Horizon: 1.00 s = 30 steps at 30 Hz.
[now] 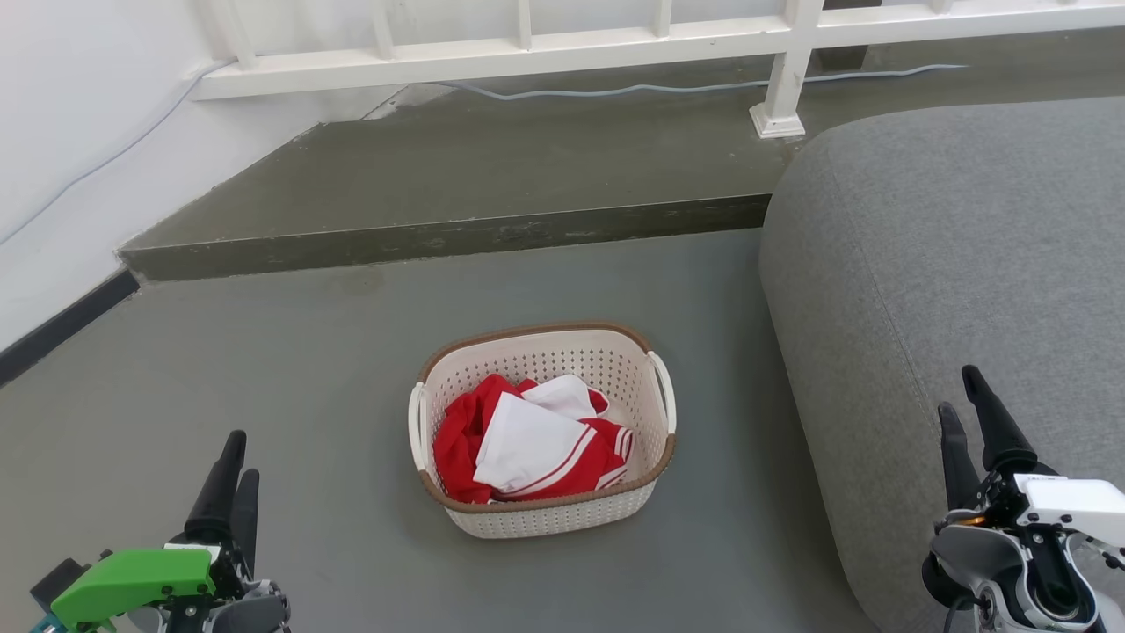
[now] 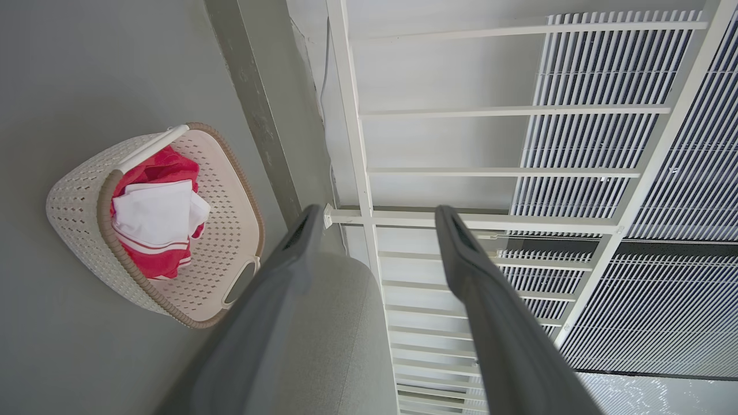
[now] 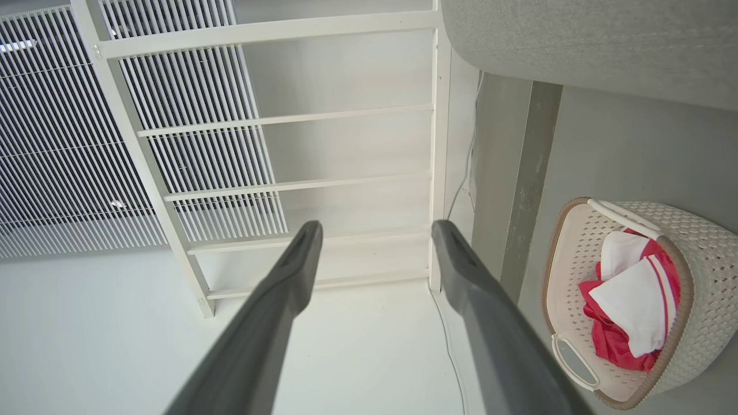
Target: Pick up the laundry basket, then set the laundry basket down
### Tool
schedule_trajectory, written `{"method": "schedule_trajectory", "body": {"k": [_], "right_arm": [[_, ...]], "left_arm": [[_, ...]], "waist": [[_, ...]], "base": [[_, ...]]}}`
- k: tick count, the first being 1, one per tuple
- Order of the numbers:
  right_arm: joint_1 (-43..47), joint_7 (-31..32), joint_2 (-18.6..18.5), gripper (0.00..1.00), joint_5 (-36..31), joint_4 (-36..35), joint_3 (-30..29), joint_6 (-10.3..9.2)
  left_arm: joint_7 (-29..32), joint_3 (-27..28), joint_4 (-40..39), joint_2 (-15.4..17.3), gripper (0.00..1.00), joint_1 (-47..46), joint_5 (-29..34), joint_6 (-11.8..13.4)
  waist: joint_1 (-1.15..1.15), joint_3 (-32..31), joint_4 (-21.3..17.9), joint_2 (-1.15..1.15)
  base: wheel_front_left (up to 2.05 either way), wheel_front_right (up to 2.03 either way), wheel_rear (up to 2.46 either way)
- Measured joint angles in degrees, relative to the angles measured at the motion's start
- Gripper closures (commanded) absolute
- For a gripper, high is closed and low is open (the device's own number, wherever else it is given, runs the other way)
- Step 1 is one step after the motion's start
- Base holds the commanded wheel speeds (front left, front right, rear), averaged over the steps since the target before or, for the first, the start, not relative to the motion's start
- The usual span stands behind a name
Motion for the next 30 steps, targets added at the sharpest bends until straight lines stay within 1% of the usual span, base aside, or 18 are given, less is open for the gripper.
{"method": "schedule_trajectory", "body": {"k": [10, 16, 26, 30], "right_arm": [[-0.29, -1.71, -0.15, 0.0, -0.93, -2.14, 0.9, 0.0], [-0.38, -2.98, -1.4, 0.0, -3.57, -3.85, 2.18, 0.0], [-0.9, -6.11, -3.86, 0.0, -9.53, -6.22, 5.87, 0.0], [-0.91, -7.27, -5.55, 0.0, -13.47, -6.61, 7.56, 0.0]], "left_arm": [[-2.44, -1.31, -1.66, 0.12, 0.0, -0.24, 1.52, 0.0], [-4.1, -2.48, -2.82, 1.29, 0.0, -0.41, 4.81, 0.0], [-6.41, -5.2, -3.6, 3.38, 0.0, -0.96, 13.08, 0.0], [-7.12, -6.25, -3.76, 4.03, 0.0, -1.03, 16.79, 0.0]], "waist": [[0.0, 0.17, 0.03, 0.0], [0.0, 0.38, 0.04, 0.0], [0.0, 0.88, 0.05, 0.0], [0.0, 1.06, 0.07, 0.0]], "base": [[0.0, 0.0, 0.0], [0.0, 0.0, 0.0], [0.0, 0.0, 0.0], [0.0, 0.0, 0.0]]}}
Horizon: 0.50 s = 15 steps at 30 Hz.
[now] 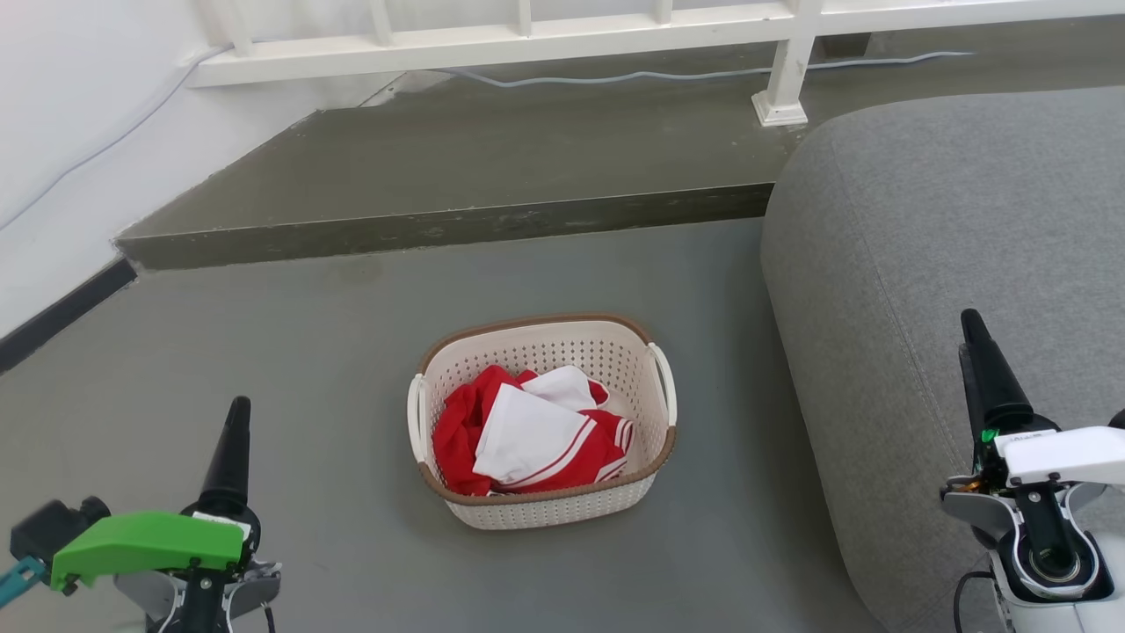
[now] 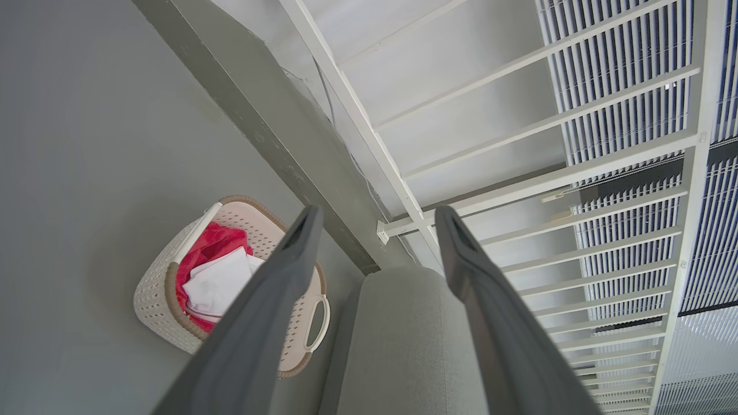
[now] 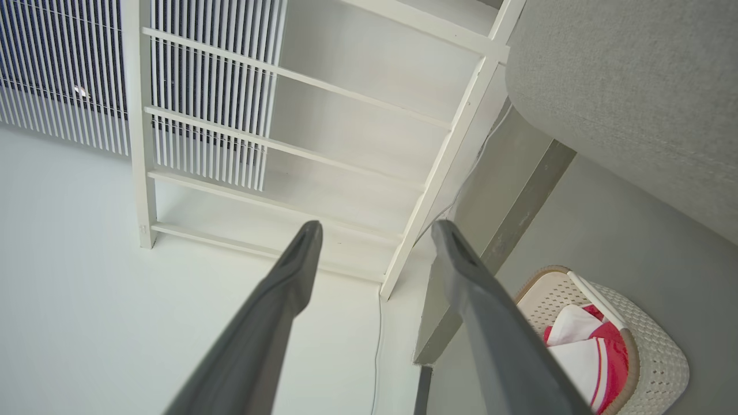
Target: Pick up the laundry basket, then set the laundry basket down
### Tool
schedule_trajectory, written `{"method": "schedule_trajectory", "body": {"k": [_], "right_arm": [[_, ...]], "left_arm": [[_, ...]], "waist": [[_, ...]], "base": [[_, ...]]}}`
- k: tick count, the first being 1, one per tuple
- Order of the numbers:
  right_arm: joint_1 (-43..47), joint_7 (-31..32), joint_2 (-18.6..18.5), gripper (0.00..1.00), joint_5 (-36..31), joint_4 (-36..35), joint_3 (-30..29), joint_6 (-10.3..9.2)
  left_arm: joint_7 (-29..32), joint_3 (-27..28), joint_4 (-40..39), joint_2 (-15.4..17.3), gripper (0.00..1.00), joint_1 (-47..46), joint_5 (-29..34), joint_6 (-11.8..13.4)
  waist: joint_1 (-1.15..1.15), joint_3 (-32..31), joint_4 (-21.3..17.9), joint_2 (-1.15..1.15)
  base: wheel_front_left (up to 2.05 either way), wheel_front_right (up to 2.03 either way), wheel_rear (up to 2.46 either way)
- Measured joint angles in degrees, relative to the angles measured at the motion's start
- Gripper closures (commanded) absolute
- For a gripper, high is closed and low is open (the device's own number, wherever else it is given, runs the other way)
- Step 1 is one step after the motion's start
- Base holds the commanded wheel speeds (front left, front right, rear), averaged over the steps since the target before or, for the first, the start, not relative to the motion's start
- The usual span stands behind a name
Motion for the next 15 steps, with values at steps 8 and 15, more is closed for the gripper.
{"method": "schedule_trajectory", "body": {"k": [8, 15], "right_arm": [[-0.05, -1.9, -1.7, 0.0, -6.23, -0.56, 3.28, 0.0], [-0.41, -3.41, -3.36, 0.0, -13.12, -0.58, 4.63, 0.0]], "left_arm": [[-1.71, -0.67, -1.72, 0.87, 0.0, -0.91, 9.49, 0.03], [-3.28, -2.15, -1.8, 1.14, 0.0, -1.06, 16.4, 1.35]], "waist": [[0.0, 0.3, 0.06, 0.0], [0.0, 0.48, 0.05, 0.0]], "base": [[0.0, 0.0, 0.0], [0.0, 0.0, 0.0]]}}
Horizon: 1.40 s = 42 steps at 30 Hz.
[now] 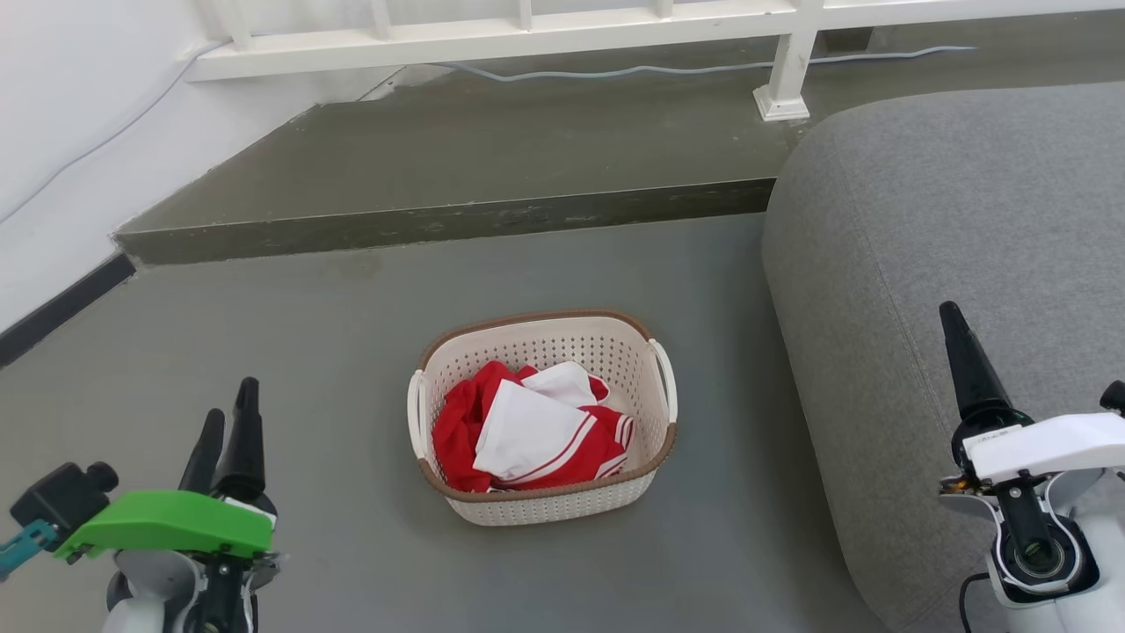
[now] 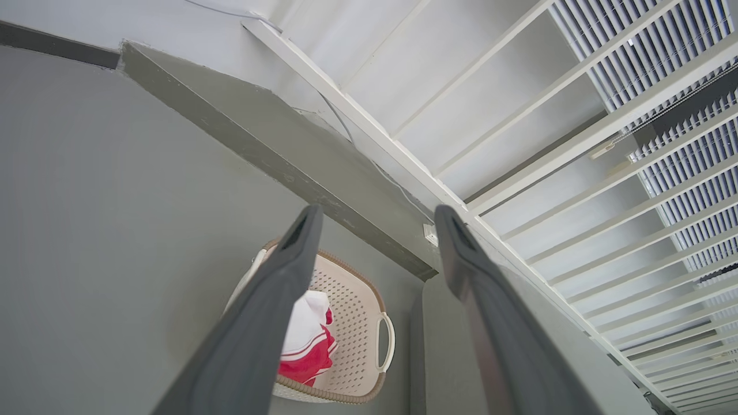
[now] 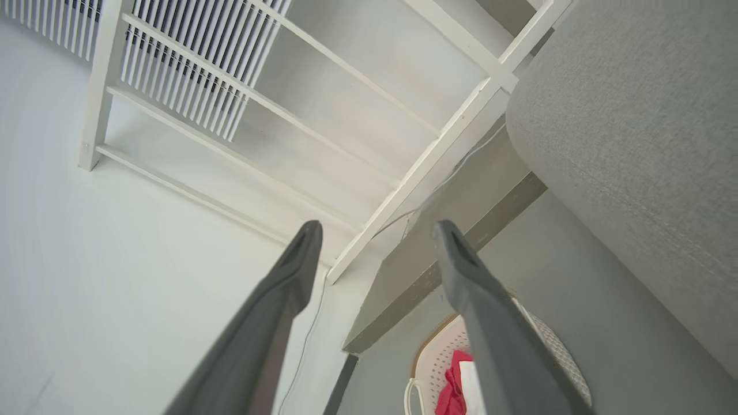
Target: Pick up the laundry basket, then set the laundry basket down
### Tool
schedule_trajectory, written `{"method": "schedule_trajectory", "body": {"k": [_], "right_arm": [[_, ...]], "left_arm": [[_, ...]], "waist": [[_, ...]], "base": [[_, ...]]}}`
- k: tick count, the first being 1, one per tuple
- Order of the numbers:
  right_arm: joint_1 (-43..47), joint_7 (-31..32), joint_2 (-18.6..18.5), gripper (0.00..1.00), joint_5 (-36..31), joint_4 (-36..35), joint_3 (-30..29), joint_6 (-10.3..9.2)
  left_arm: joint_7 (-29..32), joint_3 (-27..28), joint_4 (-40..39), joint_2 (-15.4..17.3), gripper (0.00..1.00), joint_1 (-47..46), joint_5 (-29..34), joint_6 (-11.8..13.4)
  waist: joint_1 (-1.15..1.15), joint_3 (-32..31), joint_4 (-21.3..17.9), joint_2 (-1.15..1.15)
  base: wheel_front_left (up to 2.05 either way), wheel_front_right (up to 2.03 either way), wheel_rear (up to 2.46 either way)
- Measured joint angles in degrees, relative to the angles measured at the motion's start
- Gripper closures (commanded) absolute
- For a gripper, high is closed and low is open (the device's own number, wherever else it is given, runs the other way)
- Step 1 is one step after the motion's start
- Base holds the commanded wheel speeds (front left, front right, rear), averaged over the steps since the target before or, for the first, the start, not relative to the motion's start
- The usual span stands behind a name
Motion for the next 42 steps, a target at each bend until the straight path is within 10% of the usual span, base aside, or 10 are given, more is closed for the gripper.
{"method": "schedule_trajectory", "body": {"k": [42], "right_arm": [[-1.94, -8.75, -2.41, 0.0, -31.22, -1.13, 6.36, -4.57]], "left_arm": [[-8.82, -5.35, -1.26, -0.13, 0.0, -1.14, 28.39, 1.72]], "waist": [[0.0, 0.41, -0.02, 0.0]], "base": [[0.0, 0.0, 0.0]]}}
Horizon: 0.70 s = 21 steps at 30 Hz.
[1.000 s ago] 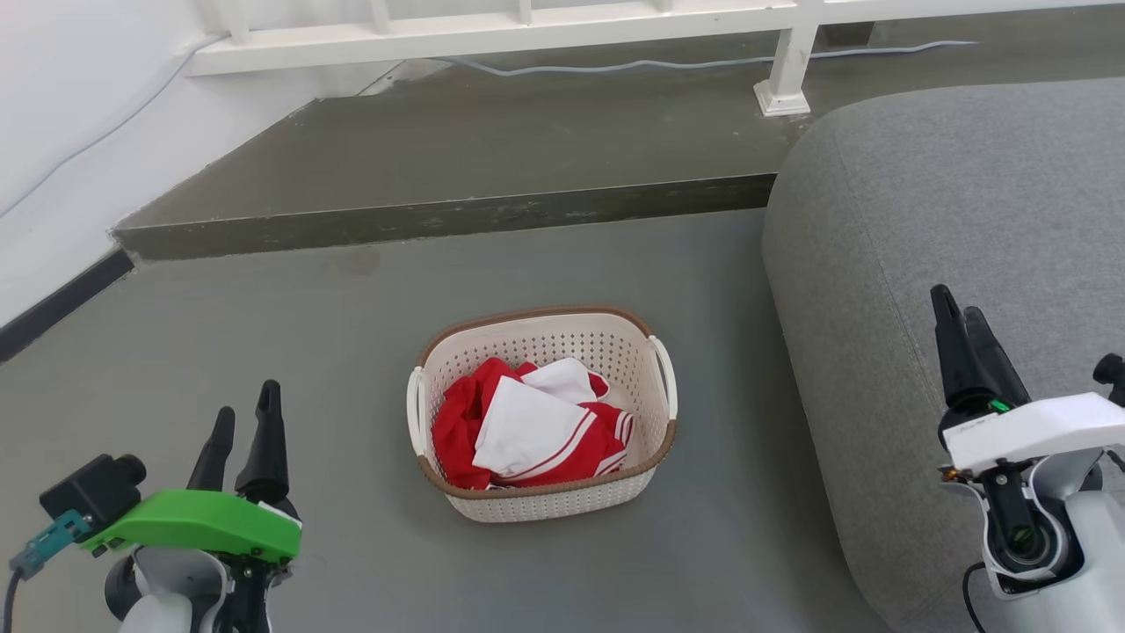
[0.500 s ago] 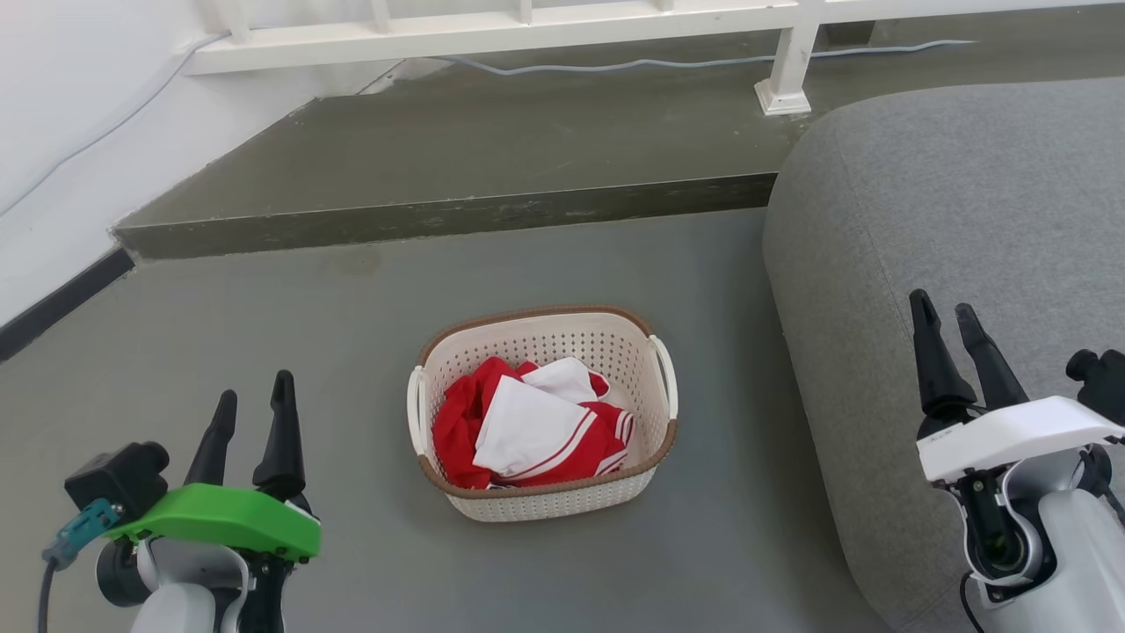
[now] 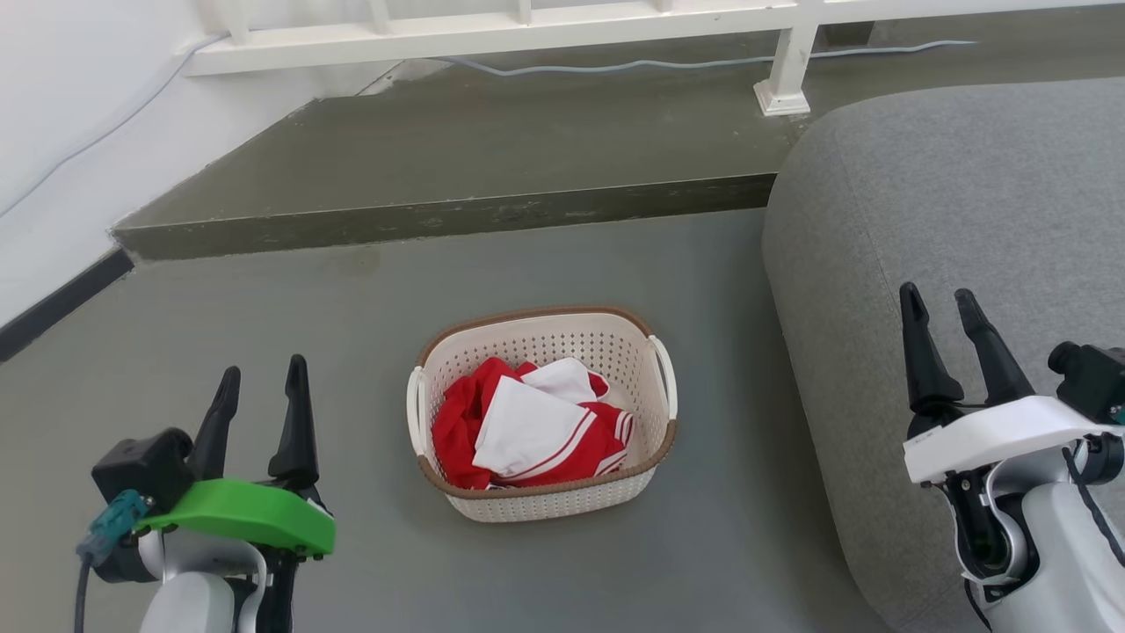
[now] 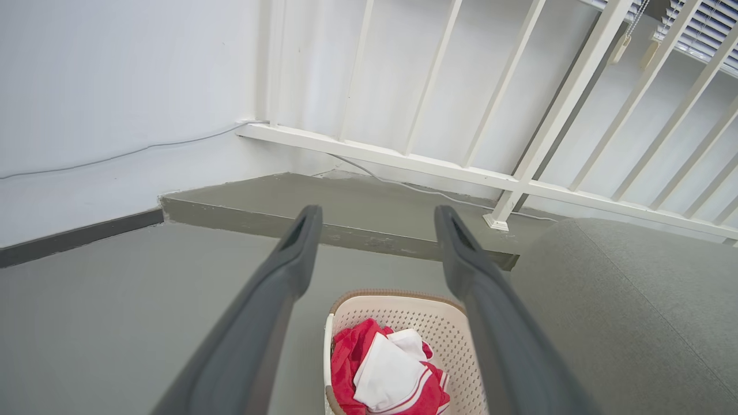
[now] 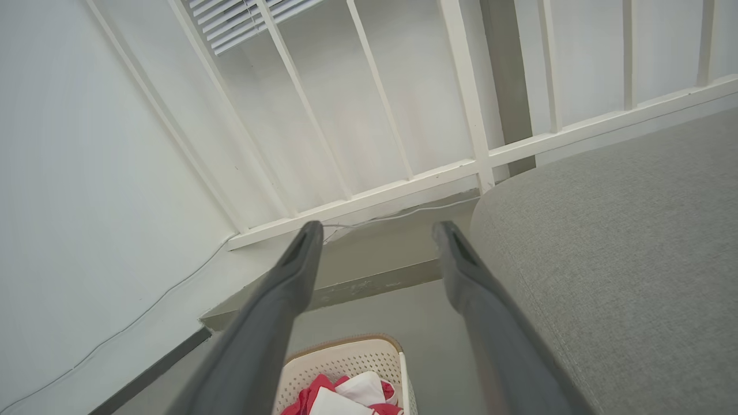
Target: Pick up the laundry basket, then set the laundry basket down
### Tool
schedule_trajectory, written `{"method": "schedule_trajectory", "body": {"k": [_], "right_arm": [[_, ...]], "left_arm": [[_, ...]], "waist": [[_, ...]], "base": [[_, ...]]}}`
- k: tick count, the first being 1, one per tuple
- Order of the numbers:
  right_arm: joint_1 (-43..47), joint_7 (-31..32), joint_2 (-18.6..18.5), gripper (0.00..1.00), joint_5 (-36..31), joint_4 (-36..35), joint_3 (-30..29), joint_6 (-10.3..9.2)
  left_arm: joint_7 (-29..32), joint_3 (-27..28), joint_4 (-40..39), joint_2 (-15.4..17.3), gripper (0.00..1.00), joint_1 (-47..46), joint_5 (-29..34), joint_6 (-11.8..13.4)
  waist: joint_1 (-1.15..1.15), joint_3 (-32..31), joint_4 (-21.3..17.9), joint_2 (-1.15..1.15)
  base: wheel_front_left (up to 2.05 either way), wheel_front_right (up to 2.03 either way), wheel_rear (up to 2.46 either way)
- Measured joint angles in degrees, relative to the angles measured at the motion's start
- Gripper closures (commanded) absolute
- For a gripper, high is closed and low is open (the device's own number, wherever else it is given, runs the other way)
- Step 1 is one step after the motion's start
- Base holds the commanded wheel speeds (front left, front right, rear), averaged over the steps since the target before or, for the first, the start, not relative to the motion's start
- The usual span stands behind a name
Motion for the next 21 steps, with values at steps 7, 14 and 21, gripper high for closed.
{"method": "schedule_trajectory", "body": {"k": [7, 14, 21], "right_arm": [[-0.1, -1.76, -0.44, 0.0, -5.03, -0.15, 0.97, -0.01], [-0.65, -3.21, -0.75, 0.0, -9.73, -0.46, 1.76, 0.0], [-1.14, -4.39, -0.85, 0.0, -13.07, -0.77, 2.09, 0.0]], "left_arm": [[-1.54, -0.52, -0.16, 0.0, 0.0, -0.08, 4.78, 0.0], [-3.03, -0.73, -0.46, 0.0, 0.0, -0.74, 9.33, 0.0], [-4.05, -0.99, -0.65, 0.0, 0.0, -1.04, 13.06, -0.01]], "waist": [[0.0, 0.27, -0.01, 0.0], [0.0, 0.44, 0.02, 0.0], [0.0, 0.67, 0.03, 0.0]], "base": [[0.0, 0.0, 0.0], [0.0, 0.0, 0.0], [0.0, 0.0, 0.0]]}}
